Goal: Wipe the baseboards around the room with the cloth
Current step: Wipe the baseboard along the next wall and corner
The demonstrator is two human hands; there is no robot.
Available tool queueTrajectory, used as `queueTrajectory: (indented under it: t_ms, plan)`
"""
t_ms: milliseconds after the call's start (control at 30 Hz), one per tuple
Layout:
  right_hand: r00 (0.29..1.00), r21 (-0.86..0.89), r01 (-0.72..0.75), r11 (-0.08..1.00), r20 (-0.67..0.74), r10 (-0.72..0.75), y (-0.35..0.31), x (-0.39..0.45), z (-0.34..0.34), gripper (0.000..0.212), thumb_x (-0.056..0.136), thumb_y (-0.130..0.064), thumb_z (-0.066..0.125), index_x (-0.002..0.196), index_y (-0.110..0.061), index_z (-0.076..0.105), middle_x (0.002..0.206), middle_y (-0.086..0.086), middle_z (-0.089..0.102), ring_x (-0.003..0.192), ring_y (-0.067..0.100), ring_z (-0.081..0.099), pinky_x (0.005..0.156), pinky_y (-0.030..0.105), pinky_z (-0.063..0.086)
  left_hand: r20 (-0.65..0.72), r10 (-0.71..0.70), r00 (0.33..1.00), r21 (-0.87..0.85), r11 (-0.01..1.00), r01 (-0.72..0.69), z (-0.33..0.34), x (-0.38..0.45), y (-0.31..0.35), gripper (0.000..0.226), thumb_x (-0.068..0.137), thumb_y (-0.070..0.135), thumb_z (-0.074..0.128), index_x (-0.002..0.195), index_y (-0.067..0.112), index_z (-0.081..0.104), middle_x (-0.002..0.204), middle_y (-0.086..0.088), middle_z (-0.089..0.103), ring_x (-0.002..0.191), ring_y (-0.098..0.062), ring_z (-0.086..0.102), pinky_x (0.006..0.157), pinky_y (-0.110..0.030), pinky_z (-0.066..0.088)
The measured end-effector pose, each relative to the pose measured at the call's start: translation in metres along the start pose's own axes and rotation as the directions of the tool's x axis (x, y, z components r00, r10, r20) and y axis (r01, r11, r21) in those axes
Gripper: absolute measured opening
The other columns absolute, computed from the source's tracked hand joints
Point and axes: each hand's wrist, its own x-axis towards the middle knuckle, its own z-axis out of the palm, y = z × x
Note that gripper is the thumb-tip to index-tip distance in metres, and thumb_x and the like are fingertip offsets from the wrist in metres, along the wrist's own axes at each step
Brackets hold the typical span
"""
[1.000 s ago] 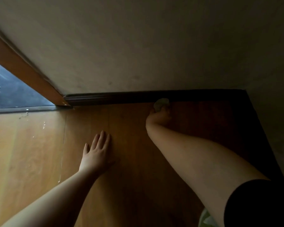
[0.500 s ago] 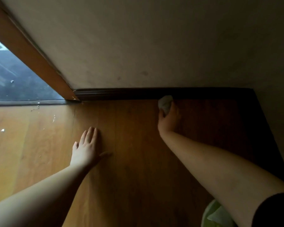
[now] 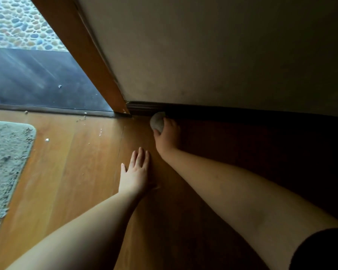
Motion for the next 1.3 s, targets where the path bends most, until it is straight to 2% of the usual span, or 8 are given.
queueTrajectory:
  t_ms: [133, 333, 700, 833, 1000, 1067, 1167, 1300]
  plan:
    - [0.995, 0.122, 0.027, 0.992, 0.093, -0.038, -0.041, 0.007, 0.023, 0.047, 0.096, -0.031, 0.062, 0.139, -0.013, 0.052, 0.143, 0.009, 0.050, 0.134, 0.026, 0.044, 0.111, 0.038, 0.037, 0.014, 0.008, 1.000, -0.025, 1.000, -0.008, 0.001, 0.000, -0.002, 0.123, 0.075, 0.062, 0.071, 0.156, 0.025, -0.014, 0.162, -0.001, -0.022, 0.148, -0.024, -0.021, 0.119, -0.061, 0.006]
    - [0.961, 0.195, 0.124, 0.973, 0.222, -0.167, -0.054, 0.012, 0.038, 0.048, 0.091, -0.025, 0.069, 0.136, -0.012, 0.057, 0.138, 0.008, 0.056, 0.130, 0.025, 0.048, 0.110, 0.036, 0.039, 0.034, -0.005, 0.999, -0.021, 1.000, 0.006, 0.003, 0.002, -0.002, 0.121, 0.075, 0.068, 0.067, 0.157, 0.026, -0.011, 0.163, 0.000, -0.019, 0.148, -0.022, -0.023, 0.118, -0.060, 0.002]
    - [0.999, 0.205, 0.044, 0.978, 0.003, -0.046, 0.054, 0.020, -0.030, 0.047, 0.088, -0.022, 0.072, 0.132, -0.010, 0.059, 0.134, 0.011, 0.058, 0.126, 0.027, 0.052, 0.108, 0.038, 0.040, 0.009, 0.004, 1.000, 0.026, 1.000, -0.004, 0.002, 0.003, -0.004, 0.127, 0.072, 0.072, 0.066, 0.153, 0.027, -0.022, 0.158, 0.001, -0.029, 0.149, -0.023, -0.020, 0.119, -0.057, 0.005]
    - [0.998, 0.209, 0.041, 0.977, -0.057, -0.030, 0.099, 0.017, -0.065, 0.048, 0.090, -0.024, 0.072, 0.134, -0.011, 0.058, 0.134, 0.011, 0.057, 0.125, 0.027, 0.053, 0.106, 0.040, 0.043, -0.029, 0.245, 0.969, 0.206, 0.950, -0.234, -0.008, 0.012, -0.007, 0.125, 0.072, 0.080, 0.056, 0.151, 0.028, -0.026, 0.158, 0.001, -0.026, 0.150, -0.021, -0.015, 0.119, -0.050, -0.004]
    - [0.996, 0.107, 0.008, 0.994, -0.092, 0.002, 0.141, 0.016, -0.107, 0.051, 0.091, -0.027, 0.070, 0.138, -0.013, 0.054, 0.139, 0.010, 0.054, 0.129, 0.027, 0.050, 0.108, 0.037, 0.040, 0.048, 0.577, 0.816, 0.304, 0.769, -0.562, -0.023, 0.041, 0.044, 0.107, 0.083, 0.077, 0.045, 0.150, 0.031, -0.025, 0.161, 0.001, -0.021, 0.146, -0.017, -0.018, 0.120, -0.044, -0.004]
    - [0.996, 0.065, 0.007, 0.998, -0.086, -0.001, 0.154, 0.017, -0.122, 0.052, 0.092, -0.029, 0.069, 0.139, -0.012, 0.054, 0.141, 0.010, 0.053, 0.130, 0.026, 0.049, 0.109, 0.037, 0.039, 0.070, 0.565, 0.822, 0.292, 0.777, -0.558, -0.021, 0.048, 0.077, 0.106, 0.083, 0.078, 0.044, 0.151, 0.030, -0.023, 0.163, 0.000, -0.018, 0.148, -0.019, -0.017, 0.121, -0.047, 0.001]
    - [0.992, 0.085, -0.020, 0.996, -0.121, 0.030, 0.171, 0.014, -0.140, 0.053, 0.091, -0.028, 0.070, 0.139, -0.011, 0.054, 0.141, 0.010, 0.053, 0.129, 0.025, 0.050, 0.110, 0.038, 0.039, 0.093, 0.439, 0.894, 0.238, 0.862, -0.448, -0.014, 0.051, 0.114, 0.114, 0.079, 0.081, 0.047, 0.156, 0.025, -0.016, 0.164, -0.003, -0.020, 0.150, -0.026, -0.017, 0.119, -0.057, 0.004]
    - [0.973, 0.131, -0.100, 0.986, -0.195, 0.125, 0.197, 0.005, -0.162, 0.051, 0.093, -0.030, 0.068, 0.139, -0.014, 0.053, 0.139, 0.007, 0.055, 0.126, 0.021, 0.051, 0.105, 0.023, 0.036, 0.106, 0.359, 0.927, 0.224, 0.900, -0.374, -0.006, 0.050, 0.137, 0.123, 0.073, 0.082, 0.054, 0.155, 0.024, -0.017, 0.163, -0.004, -0.024, 0.149, -0.029, -0.020, 0.115, -0.066, 0.004]
